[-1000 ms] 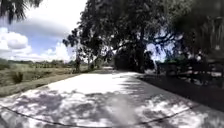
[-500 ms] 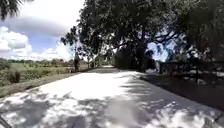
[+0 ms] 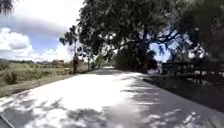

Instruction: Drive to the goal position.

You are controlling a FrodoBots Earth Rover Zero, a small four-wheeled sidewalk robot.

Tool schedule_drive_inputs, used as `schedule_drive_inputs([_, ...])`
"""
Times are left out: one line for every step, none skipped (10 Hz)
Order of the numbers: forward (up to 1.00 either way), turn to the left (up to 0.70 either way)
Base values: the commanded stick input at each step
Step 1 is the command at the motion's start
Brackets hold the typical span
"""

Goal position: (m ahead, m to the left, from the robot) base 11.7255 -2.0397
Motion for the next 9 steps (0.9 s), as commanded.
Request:
schedule_drive_inputs([0.70,0.00])
schedule_drive_inputs([0.70,0.00])
schedule_drive_inputs([0.70,0.00])
schedule_drive_inputs([0.70,0.00])
schedule_drive_inputs([0.70,0.00])
schedule_drive_inputs([0.70,0.00])
schedule_drive_inputs([0.70,0.00])
schedule_drive_inputs([0.70,0.00])
schedule_drive_inputs([0.70,0.00])
